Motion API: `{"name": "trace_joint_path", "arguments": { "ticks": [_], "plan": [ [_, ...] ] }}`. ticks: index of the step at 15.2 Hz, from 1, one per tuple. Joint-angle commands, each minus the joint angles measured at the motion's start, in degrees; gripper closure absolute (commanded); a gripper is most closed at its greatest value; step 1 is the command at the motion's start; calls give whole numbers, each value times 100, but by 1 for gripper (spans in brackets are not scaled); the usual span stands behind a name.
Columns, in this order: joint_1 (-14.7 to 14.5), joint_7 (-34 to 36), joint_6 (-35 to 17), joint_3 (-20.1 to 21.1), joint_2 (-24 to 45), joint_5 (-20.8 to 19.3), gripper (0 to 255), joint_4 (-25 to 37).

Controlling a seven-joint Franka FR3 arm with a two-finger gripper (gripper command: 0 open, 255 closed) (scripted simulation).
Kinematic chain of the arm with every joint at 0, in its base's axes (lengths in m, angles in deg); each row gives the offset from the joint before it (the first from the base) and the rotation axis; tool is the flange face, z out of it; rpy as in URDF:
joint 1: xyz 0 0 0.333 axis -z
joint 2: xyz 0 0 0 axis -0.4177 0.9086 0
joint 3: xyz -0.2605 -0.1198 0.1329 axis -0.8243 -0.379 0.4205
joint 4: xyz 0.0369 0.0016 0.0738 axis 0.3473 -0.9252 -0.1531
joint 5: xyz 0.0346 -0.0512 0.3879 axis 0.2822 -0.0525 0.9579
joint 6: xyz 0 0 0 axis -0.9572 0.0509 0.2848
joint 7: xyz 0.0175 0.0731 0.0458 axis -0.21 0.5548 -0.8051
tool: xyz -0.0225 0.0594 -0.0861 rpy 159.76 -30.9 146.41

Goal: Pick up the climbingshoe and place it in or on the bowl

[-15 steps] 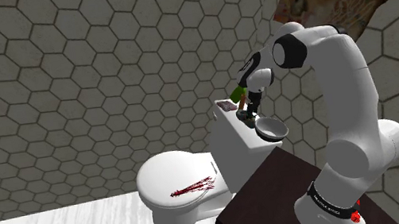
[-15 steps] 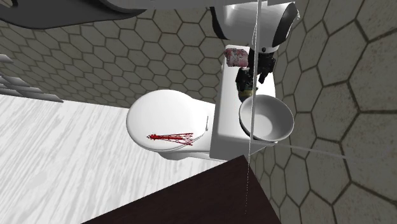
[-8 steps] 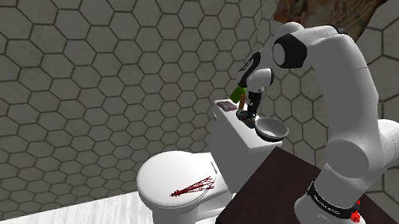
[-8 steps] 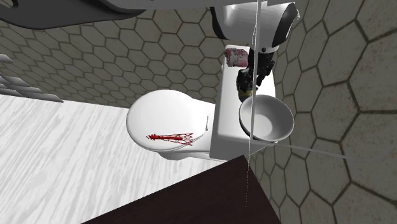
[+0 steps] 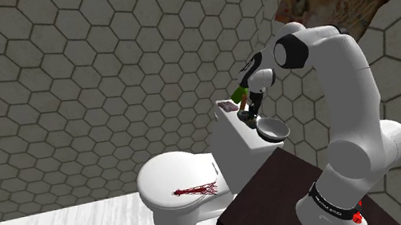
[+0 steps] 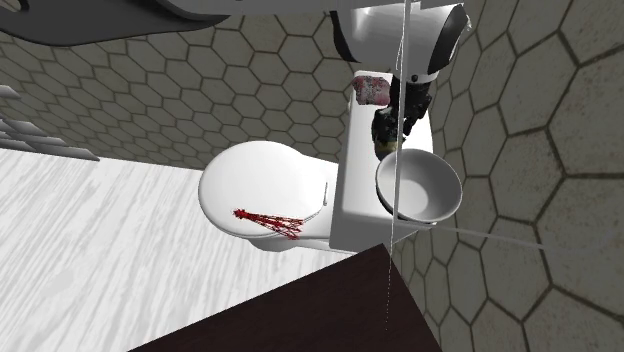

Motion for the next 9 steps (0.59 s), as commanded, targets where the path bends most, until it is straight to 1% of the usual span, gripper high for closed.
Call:
{"name": "trace_joint_path", "arguments": {
  "ticks": [1,9],
  "plan": [
    [-15,7,42,-19,-58,-19,255,-18],
    [-129,72,412,-172,-512,-183,255,-94]
  ]
}}
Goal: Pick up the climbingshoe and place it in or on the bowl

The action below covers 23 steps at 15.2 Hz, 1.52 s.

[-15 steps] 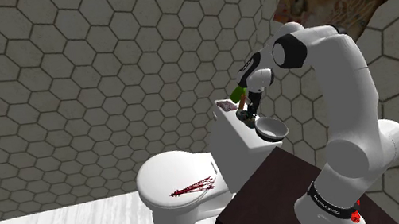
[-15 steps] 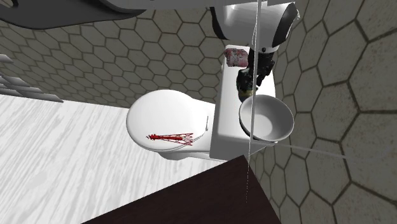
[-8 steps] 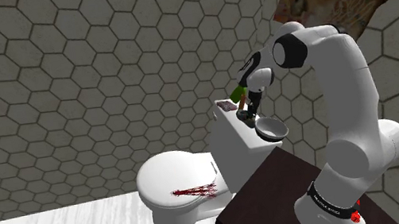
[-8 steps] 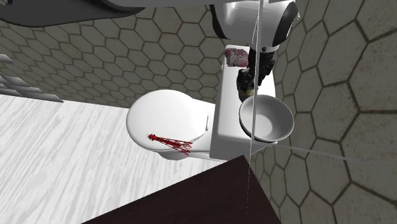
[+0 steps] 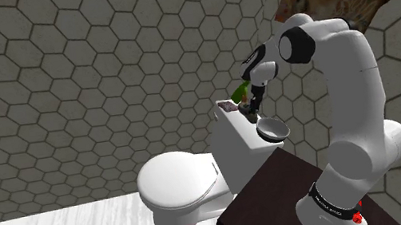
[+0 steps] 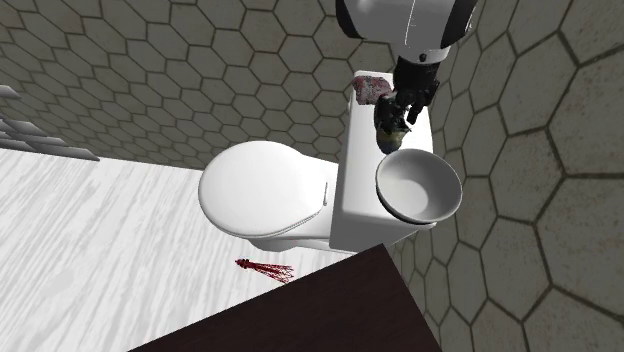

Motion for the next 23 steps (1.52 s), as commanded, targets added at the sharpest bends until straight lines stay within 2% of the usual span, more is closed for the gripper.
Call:
{"name": "trace_joint_path", "arguments": {
  "ticks": [1,21,23],
  "plan": [
    [-14,13,103,-33,-86,-37,255,23],
    [-224,186,1162,-330,-1006,-445,255,211],
    [-311,151,971,-444,-1434,-598,255,-378]
  ]
}}
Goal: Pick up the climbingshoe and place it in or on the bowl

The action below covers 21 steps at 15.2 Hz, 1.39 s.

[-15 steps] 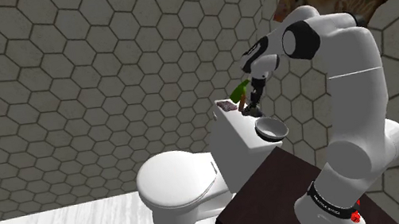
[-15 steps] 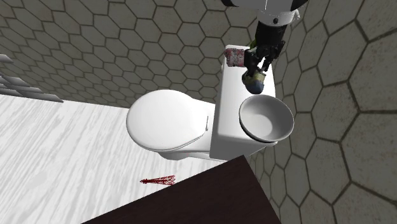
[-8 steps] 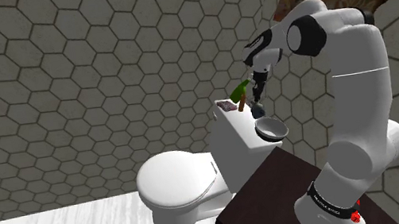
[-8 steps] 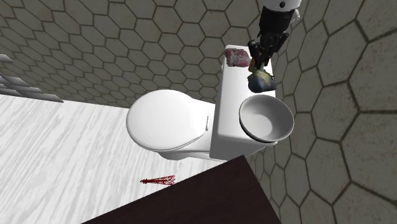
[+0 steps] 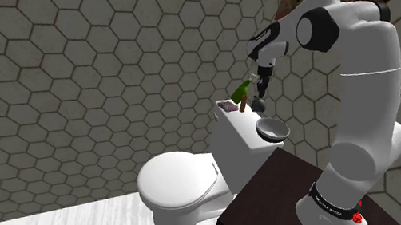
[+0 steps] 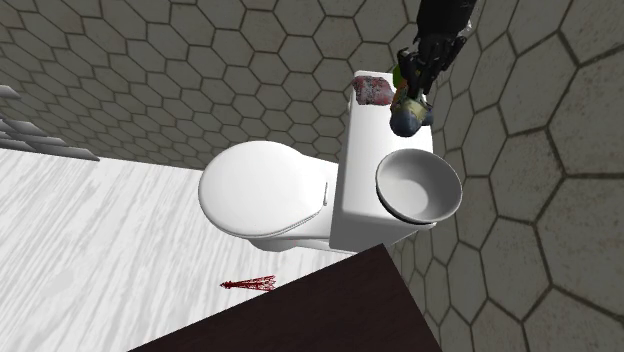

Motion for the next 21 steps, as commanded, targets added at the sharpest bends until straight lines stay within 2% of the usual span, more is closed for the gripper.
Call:
{"name": "trace_joint_path", "arguments": {
  "ticks": [1,8,13,21],
  "plan": [
    [-70,-34,-168,-116,-410,-159,255,-543],
    [-224,49,-576,-533,-1907,-982,255,-2252],
    [-116,229,-629,-740,-2980,-1751,255,-3204],
    [-85,34,-1291,-745,-2464,-1448,255,-3421]
  ]
}}
